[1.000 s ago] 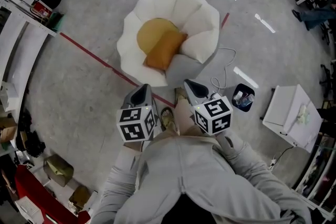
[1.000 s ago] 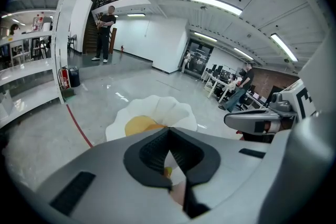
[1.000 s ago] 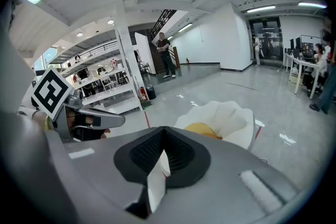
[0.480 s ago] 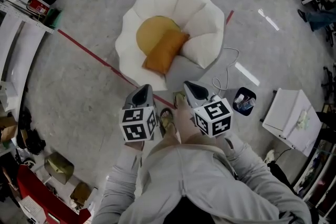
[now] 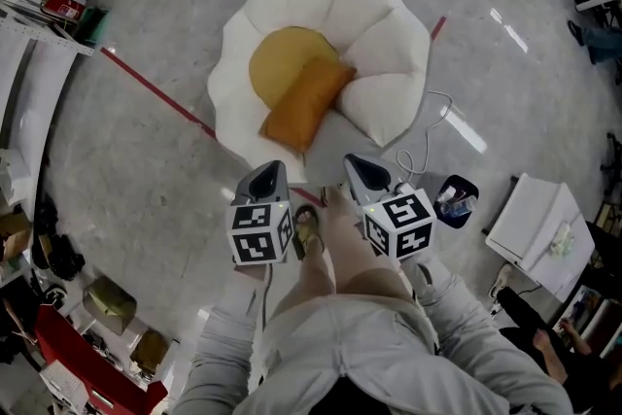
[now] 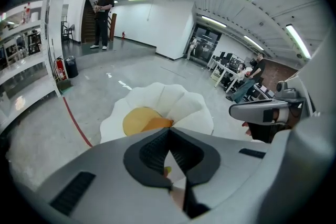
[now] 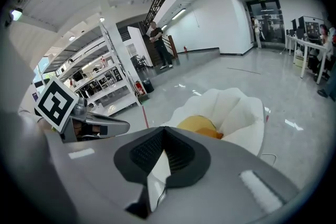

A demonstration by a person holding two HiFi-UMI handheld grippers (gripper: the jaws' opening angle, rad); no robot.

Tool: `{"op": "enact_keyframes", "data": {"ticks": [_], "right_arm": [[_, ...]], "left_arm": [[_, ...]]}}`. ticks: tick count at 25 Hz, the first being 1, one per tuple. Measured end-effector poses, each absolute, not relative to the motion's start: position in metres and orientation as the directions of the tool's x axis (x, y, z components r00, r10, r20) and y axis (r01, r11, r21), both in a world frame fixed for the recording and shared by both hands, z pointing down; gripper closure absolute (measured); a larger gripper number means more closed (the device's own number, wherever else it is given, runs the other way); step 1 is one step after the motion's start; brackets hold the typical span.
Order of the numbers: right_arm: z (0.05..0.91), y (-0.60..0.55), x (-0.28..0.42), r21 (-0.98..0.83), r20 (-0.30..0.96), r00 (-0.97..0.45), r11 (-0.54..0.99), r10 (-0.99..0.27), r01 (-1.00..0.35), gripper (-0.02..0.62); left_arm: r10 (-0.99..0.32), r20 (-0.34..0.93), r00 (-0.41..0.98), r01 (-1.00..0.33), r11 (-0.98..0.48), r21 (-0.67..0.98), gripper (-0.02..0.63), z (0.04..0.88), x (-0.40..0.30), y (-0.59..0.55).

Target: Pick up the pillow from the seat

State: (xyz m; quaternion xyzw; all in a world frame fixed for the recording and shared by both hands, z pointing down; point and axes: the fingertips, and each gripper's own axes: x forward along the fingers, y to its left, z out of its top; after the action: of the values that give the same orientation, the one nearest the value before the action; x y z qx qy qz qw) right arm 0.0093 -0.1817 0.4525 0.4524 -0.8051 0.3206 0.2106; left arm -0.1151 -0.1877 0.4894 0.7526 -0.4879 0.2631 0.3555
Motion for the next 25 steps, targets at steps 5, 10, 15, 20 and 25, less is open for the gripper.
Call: {"op": "enact_keyframes", "data": {"ticks": [5,10,15,20,25], "right_arm": [[0.485,-0.204,0.012,-0.352,0.654,-0.517,0.383,-0.552,-0.854,0.595],[0.513,-0.229,0.015,-0.386,0.668,-0.517,0.344,-0.536,-0.856,0.595],[0.539,-0.251,0.022,-0.399,0.676,-0.514,0.325,-0.528,-0.858,0.595],[0.568,-0.263,0.029,-0.416,0.685,-0.510,0.294,-0.520,-0.860,0.595],[0.591,-0.270,0.031,-0.446,0.690,-0.516,0.264,-0.508,-0.855,0.595]], "left_arm": [[-0.513,0.770,0.379,-0.922,-0.286,0.263,0.600,0.522,-0.102,-0.219],[-0.474,0.798,0.372,-0.922,-0.285,0.261,0.600,0.554,-0.093,-0.248],[-0.425,0.832,0.356,-0.926,-0.279,0.253,0.600,0.597,-0.086,-0.267],[-0.334,0.863,0.379,-0.906,-0.324,0.273,0.529,0.644,-0.070,-0.282],[-0.258,0.883,0.391,-0.888,-0.359,0.289,0.406,0.687,-0.059,-0.294]]}}
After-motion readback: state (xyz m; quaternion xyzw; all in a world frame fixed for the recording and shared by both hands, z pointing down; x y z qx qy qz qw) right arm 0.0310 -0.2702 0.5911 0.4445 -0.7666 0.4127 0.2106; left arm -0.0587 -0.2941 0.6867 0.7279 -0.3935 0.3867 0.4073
